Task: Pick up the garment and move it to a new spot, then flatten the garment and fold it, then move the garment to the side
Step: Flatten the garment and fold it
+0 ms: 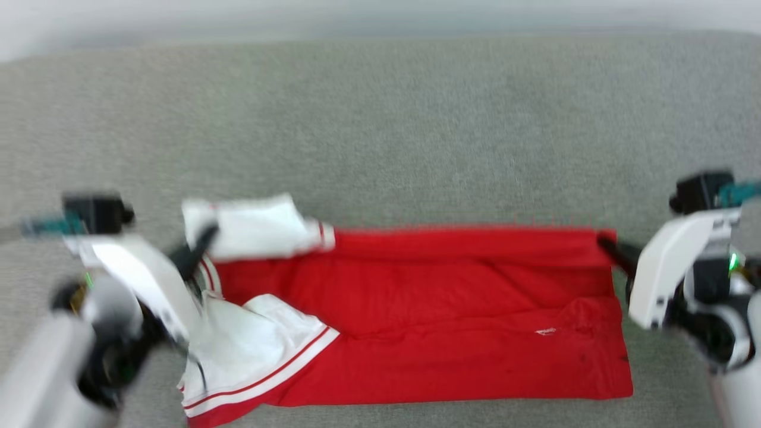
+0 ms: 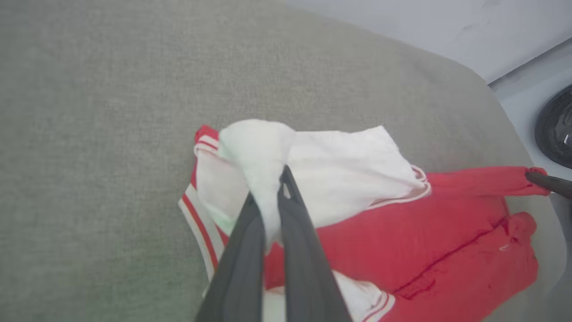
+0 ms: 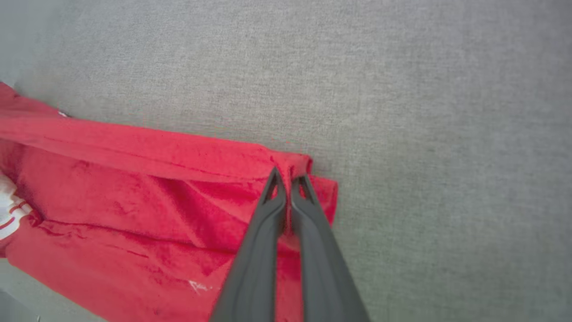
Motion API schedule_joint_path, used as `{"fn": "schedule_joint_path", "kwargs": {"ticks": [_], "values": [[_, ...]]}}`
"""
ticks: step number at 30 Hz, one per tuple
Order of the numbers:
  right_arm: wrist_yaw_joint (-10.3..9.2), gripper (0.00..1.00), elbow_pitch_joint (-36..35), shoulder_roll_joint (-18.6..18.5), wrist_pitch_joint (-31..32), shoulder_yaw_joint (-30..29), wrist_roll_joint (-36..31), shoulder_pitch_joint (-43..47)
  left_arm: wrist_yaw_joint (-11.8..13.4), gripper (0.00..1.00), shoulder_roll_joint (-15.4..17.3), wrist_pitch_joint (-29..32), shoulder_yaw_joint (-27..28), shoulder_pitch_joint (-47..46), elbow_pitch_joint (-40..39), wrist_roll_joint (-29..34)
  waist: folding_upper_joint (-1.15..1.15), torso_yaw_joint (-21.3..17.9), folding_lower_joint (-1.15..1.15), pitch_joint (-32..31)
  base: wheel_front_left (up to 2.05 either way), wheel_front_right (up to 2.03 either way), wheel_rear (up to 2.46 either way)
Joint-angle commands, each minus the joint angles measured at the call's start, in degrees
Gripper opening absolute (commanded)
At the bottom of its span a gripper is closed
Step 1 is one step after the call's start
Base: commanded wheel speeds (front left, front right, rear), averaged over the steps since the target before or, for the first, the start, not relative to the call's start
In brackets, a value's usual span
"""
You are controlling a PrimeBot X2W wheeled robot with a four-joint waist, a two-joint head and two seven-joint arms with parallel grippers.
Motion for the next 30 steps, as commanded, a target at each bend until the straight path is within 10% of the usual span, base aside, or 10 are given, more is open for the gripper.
{"fn": "schedule_joint_path", "kwargs": {"ticks": [1,8,9,11,20,30], "values": [[-0.02,0.00,-0.58,0.90,-0.60,-1.10,0.33,3.14,0.98,0.00,-1.09,-0.95,-0.26,4.24,-0.65,-0.91,0.00,0.96,0.00,-2.01,0.00,0.00,0.00],[-0.02,0.00,0.86,3.85,-2.40,-5.23,0.92,12.94,3.07,0.00,-4.48,-2.36,-2.54,14.96,2.15,-2.93,0.00,1.53,0.00,-4.20,0.00,0.00,0.00],[-0.02,0.16,1.37,4.29,-2.74,-5.48,1.15,13.96,3.15,0.09,-5.09,-2.00,-3.13,15.76,2.95,-3.24,0.00,1.49,0.00,-4.43,0.00,0.00,0.00],[-0.02,1.00,2.51,5.03,-3.41,-5.42,0.89,15.99,2.90,1.00,-6.13,-2.88,-3.42,16.40,4.67,-3.35,0.00,1.35,0.00,-4.78,0.00,0.00,0.00],[-0.02,1.00,1.56,5.79,-14.50,-3.95,0.84,18.19,3.07,1.00,-8.60,-14.83,-3.50,15.35,6.81,3.33,0.00,0.23,0.00,-7.51,0.00,0.00,0.00],[-0.02,1.00,-3.84,1.73,-15.98,-6.95,0.45,17.70,10.78,1.00,-9.04,-28.81,-2.16,14.59,-0.30,14.55,0.00,-0.71,0.00,-11.60,0.00,0.00,0.00]]}}
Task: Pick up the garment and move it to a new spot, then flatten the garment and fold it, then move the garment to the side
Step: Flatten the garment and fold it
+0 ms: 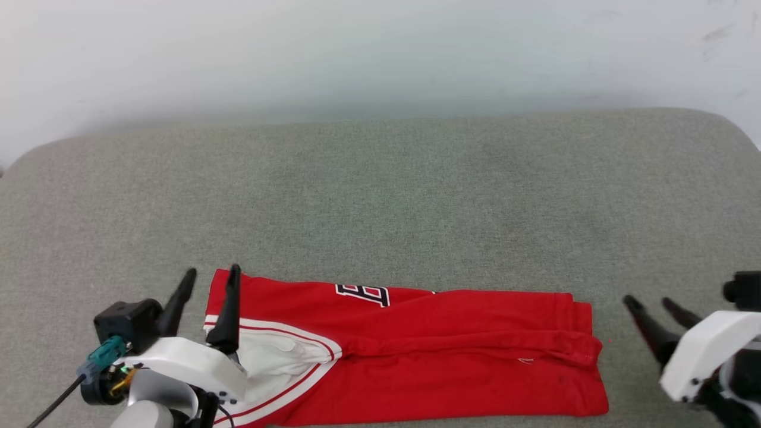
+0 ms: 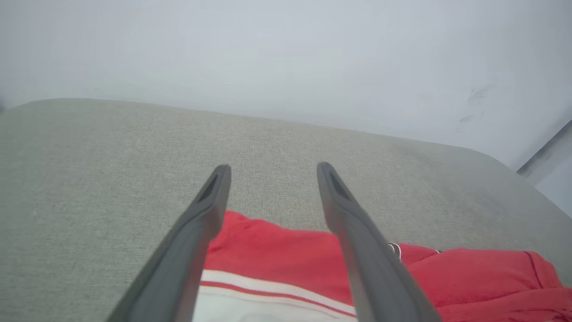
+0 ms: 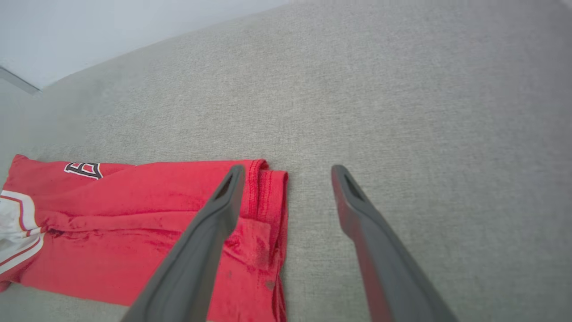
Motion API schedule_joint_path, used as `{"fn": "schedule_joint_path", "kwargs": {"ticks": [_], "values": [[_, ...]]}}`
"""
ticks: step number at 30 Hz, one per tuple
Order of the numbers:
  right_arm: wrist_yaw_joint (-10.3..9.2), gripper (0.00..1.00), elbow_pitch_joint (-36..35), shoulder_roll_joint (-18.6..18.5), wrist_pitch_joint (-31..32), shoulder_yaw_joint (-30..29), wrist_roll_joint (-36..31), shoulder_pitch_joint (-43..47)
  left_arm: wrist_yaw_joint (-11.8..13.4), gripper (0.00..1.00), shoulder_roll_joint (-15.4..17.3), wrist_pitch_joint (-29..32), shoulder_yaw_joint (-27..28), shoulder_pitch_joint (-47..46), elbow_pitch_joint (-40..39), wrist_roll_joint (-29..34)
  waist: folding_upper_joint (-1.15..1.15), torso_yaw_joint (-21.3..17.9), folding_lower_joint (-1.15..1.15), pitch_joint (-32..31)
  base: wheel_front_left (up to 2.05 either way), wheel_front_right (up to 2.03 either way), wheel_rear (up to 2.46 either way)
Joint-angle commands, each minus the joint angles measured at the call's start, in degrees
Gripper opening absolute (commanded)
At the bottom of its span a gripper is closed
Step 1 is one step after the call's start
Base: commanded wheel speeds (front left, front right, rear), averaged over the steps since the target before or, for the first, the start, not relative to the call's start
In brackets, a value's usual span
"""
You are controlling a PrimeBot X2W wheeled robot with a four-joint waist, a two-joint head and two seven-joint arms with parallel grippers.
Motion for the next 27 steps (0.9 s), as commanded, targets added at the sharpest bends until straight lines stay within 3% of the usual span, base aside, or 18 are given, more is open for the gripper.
{"fn": "schedule_joint_path", "kwargs": {"ticks": [1,2,3,4,11,22,23,24,25,27], "values": [[-0.02,1.00,-0.45,-0.95,0.91,-0.93,-0.20,-0.60,0.84,1.00,0.21,-1.09,0.29,-0.46,-0.73,0.88,0.00,0.08,0.01,-0.26,0.00,0.00,0.00],[-0.02,1.00,-0.42,-1.44,2.20,-1.74,-0.19,-0.91,1.65,1.00,0.57,-2.26,0.64,-0.84,-1.72,2.36,0.00,0.23,0.01,-0.32,0.00,0.00,0.00],[-0.02,1.00,-0.50,-3.49,8.08,-4.18,-0.97,-2.03,4.22,1.00,0.26,-4.24,1.06,-1.17,-5.89,5.99,0.00,1.27,0.01,0.14,0.00,0.00,0.00],[-0.02,1.00,-0.50,-3.60,9.76,-4.50,-1.24,-2.17,4.63,1.00,0.33,-4.52,1.01,-1.14,-6.77,6.70,0.00,1.63,0.01,0.38,0.00,0.00,0.00],[-0.02,1.00,0.17,-1.37,18.59,-4.32,-2.19,-3.04,5.47,1.00,0.10,-4.63,-0.58,-2.56,-11.90,9.82,0.00,5.32,0.01,3.27,0.00,0.00,0.00],[-0.02,1.00,9.25,3.84,23.62,-1.48,-0.76,-1.81,5.93,1.00,-0.35,-4.41,-2.62,-3.55,-14.05,11.85,0.00,8.97,0.01,6.30,0.00,0.00,0.00],[-0.01,0.49,10.01,3.96,23.72,-1.15,-0.45,-1.80,6.07,1.00,-0.14,-4.21,-2.75,-3.46,-13.90,12.02,0.00,9.03,0.01,6.27,0.00,0.00,0.00],[-0.01,0.29,10.54,4.00,23.45,-0.87,-0.16,-1.96,6.06,1.00,-0.13,-4.26,-2.72,-3.47,-13.96,11.97,0.00,9.03,0.01,6.16,0.00,0.00,0.00],[-0.01,0.00,10.99,3.92,23.28,-0.55,0.06,-2.17,6.05,1.00,0.02,-4.29,-2.71,-3.42,-14.00,12.03,0.00,8.98,0.01,5.97,0.00,0.00,0.00],[0.00,0.00,11.05,3.50,22.86,0.17,0.71,-2.98,6.21,1.00,0.43,-3.98,-2.81,-3.09,-13.81,12.35,0.00,8.68,0.01,5.33,0.00,0.00,0.00]]}}
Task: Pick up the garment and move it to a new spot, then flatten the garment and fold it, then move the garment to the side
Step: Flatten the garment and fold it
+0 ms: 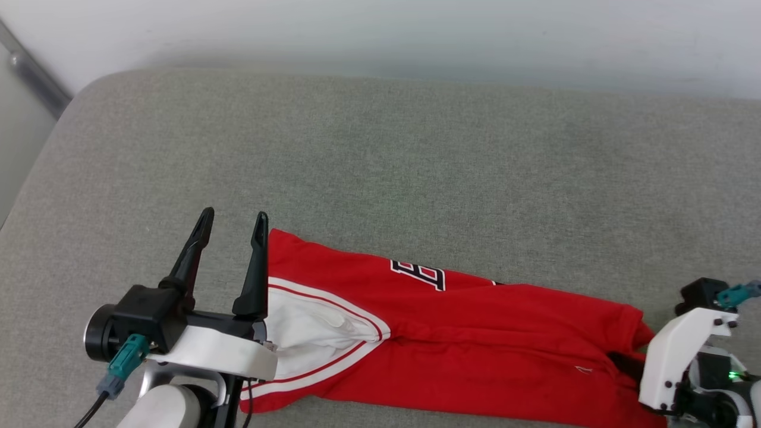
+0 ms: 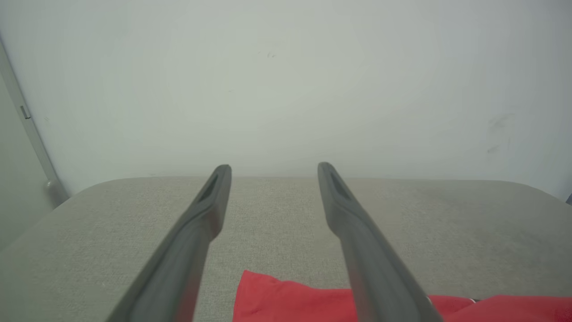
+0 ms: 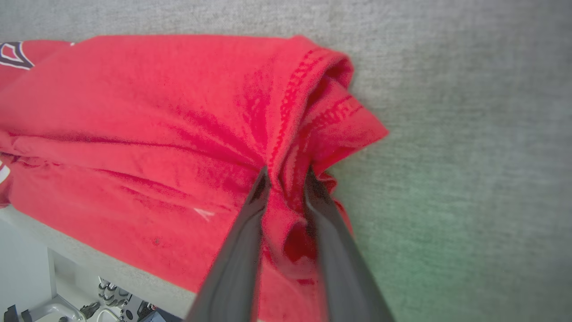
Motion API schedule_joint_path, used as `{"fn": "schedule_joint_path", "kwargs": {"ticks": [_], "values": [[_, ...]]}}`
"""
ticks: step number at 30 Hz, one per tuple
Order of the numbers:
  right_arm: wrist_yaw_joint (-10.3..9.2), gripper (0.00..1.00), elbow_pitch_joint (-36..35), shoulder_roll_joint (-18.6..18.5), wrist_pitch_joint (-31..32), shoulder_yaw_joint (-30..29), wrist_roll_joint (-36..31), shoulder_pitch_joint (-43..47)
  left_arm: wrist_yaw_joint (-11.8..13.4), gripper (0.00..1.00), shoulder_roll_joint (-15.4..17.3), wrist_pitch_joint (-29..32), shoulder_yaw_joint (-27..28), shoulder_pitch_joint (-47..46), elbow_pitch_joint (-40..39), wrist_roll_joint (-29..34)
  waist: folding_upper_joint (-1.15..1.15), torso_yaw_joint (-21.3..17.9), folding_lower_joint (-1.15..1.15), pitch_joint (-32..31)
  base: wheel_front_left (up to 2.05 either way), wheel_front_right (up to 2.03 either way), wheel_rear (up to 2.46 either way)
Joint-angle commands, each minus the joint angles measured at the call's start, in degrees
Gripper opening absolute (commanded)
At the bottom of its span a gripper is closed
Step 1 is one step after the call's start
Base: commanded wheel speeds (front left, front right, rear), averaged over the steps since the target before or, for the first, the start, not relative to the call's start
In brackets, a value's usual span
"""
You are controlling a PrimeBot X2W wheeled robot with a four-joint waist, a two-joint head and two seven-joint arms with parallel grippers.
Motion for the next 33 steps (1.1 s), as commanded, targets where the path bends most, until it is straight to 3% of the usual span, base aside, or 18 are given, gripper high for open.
{"fn": "schedule_joint_path", "kwargs": {"ticks": [1,7,12,16,17,22,29,33], "values": [[0.01,0.00,1.79,1.13,0.20,2.01,0.83,0.45,0.42,1.00,0.68,0.52,-0.17,0.16,0.21,0.66,0.00,-0.50,0.00,-0.79,0.00,0.00,0.00],[0.00,0.00,1.17,-1.90,-1.86,3.39,2.30,-1.97,1.70,1.00,1.68,2.49,-0.84,1.94,0.15,1.15,0.00,-2.61,0.00,-3.52,0.00,0.00,0.00],[-0.01,0.00,2.16,-4.88,-2.20,1.24,3.12,-2.62,2.88,1.00,2.08,3.21,-0.67,3.63,-0.10,0.78,0.00,-5.41,0.00,-4.84,0.00,0.00,0.00],[-0.01,0.00,2.85,-6.02,-1.90,-3.87,2.41,-2.50,3.43,1.00,2.17,3.13,-0.45,4.32,-0.40,0.56,0.00,-6.64,0.00,-4.95,0.00,0.00,0.00],[0.00,0.00,2.85,-6.19,-1.39,-9.15,1.03,-2.43,3.65,1.00,2.28,3.08,-0.37,4.55,-0.63,0.47,0.00,-7.16,0.00,-4.84,0.00,0.00,0.00],[0.00,0.00,1.51,-3.14,1.98,-15.37,1.37,-3.09,3.84,1.00,2.37,2.98,-0.17,4.87,-0.86,0.19,0.00,-7.72,0.00,-4.66,0.00,0.00,0.00],[0.01,0.00,-1.74,7.38,12.87,-17.22,15.12,-4.78,3.47,1.00,2.41,3.42,-0.67,4.39,-0.57,0.01,0.00,-7.19,0.00,-4.87,0.00,0.00,0.00],[0.01,0.00,-2.35,9.28,16.17,-15.62,21.64,-4.78,3.43,1.00,2.34,3.61,-0.92,4.17,-0.45,-0.01,0.00,-6.71,0.00,-5.05,0.00,0.00,0.00]]}}
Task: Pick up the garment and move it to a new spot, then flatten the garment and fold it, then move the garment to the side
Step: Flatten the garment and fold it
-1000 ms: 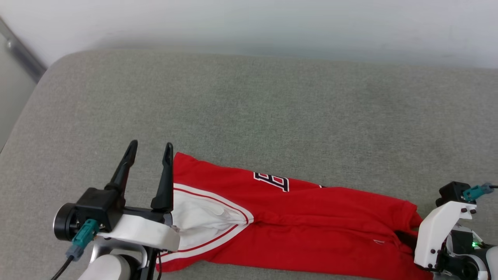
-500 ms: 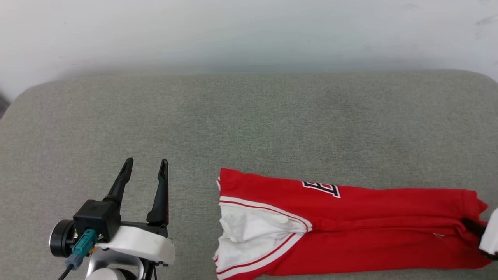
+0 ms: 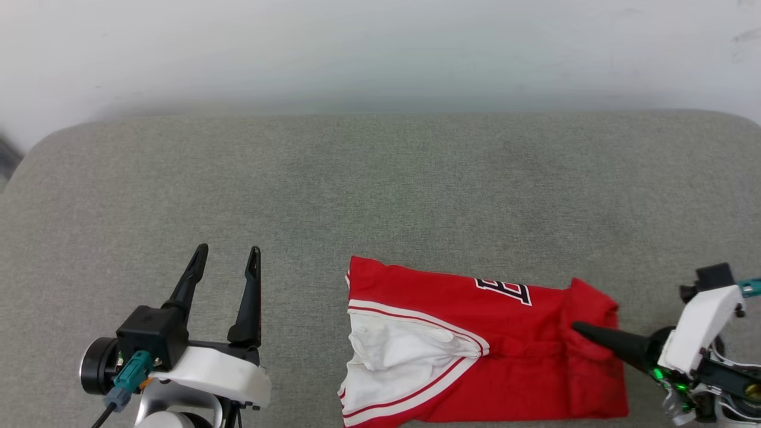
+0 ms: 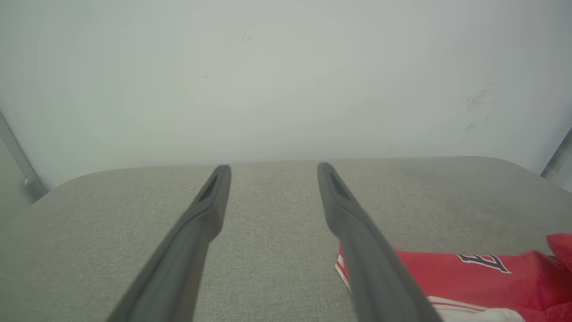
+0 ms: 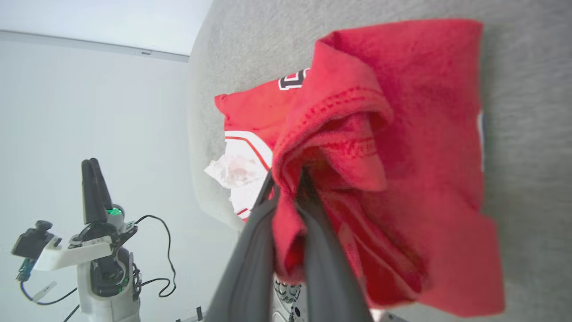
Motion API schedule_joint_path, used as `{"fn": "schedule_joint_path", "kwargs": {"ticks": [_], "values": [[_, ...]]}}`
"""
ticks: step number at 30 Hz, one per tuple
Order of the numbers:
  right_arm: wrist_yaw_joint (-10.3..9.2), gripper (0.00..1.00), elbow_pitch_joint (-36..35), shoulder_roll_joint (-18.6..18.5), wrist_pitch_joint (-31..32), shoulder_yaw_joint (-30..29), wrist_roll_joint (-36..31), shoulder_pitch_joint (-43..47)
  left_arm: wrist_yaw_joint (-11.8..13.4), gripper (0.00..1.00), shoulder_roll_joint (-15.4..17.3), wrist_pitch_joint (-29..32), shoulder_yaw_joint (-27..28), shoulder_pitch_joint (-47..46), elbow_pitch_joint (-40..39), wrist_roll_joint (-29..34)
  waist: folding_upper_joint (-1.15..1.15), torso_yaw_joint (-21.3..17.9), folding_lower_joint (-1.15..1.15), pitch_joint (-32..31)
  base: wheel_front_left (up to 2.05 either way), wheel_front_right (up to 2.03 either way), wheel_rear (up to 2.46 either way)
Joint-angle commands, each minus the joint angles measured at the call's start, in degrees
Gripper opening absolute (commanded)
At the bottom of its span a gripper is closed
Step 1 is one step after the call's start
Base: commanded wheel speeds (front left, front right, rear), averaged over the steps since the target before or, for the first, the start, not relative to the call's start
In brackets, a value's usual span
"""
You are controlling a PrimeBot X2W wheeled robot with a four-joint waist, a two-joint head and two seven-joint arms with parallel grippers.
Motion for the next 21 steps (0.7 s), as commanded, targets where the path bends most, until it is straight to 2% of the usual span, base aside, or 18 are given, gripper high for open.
{"fn": "schedule_joint_path", "kwargs": {"ticks": [1,3,8,12,17,18,19,20,21], "values": [[0.00,0.00,0.11,0.37,0.42,0.70,1.64,-0.54,-0.10,1.00,-0.01,0.20,-0.22,-0.14,0.08,-0.03,0.00,0.27,0.00,-0.05,0.00,0.00,0.00],[0.00,0.00,1.34,0.63,0.58,4.04,6.68,-0.85,-0.38,1.00,-0.18,0.47,-0.57,-0.55,0.22,-0.09,0.00,0.86,0.00,-0.04,0.00,0.00,0.00],[0.00,0.00,5.37,0.53,-5.13,15.85,17.17,-2.41,-1.30,1.00,-0.57,0.95,-1.46,-1.73,0.81,-0.41,0.00,2.57,0.00,0.32,0.00,0.00,0.00],[0.00,0.00,7.69,0.56,-11.17,25.70,21.67,-4.51,-2.09,1.00,-0.90,0.90,-2.03,-2.75,1.46,-0.41,0.00,4.15,0.00,0.93,0.00,0.00,0.00],[0.00,0.01,10.60,0.53,-18.67,34.25,23.35,-7.34,-2.73,1.00,-1.42,0.51,-2.43,-3.75,2.23,-0.72,0.00,5.87,0.00,1.94,0.00,0.00,0.00],[0.00,0.09,11.10,0.53,-19.92,35.54,23.60,-7.88,-2.86,1.00,-1.48,0.45,-2.45,-3.83,2.47,-0.81,0.00,6.12,0.00,2.14,0.00,0.00,0.00],[0.00,0.33,11.56,0.54,-21.29,36.70,23.26,-8.41,-2.95,1.00,-1.56,0.31,-2.40,-3.82,2.63,-0.91,0.00,6.28,0.00,2.35,0.00,0.00,0.00],[0.01,1.00,12.00,0.52,-22.60,37.73,22.49,-8.95,-2.97,1.00,-1.70,0.22,-2.43,-3.81,2.75,-0.97,0.00,6.45,0.00,2.58,0.00,0.00,0.00],[0.01,1.00,12.42,0.52,-23.62,38.76,22.27,-9.32,-2.97,1.00,-1.80,0.15,-2.49,-3.81,2.88,-0.99,0.00,6.57,0.00,2.73,0.00,0.00,0.00]]}}
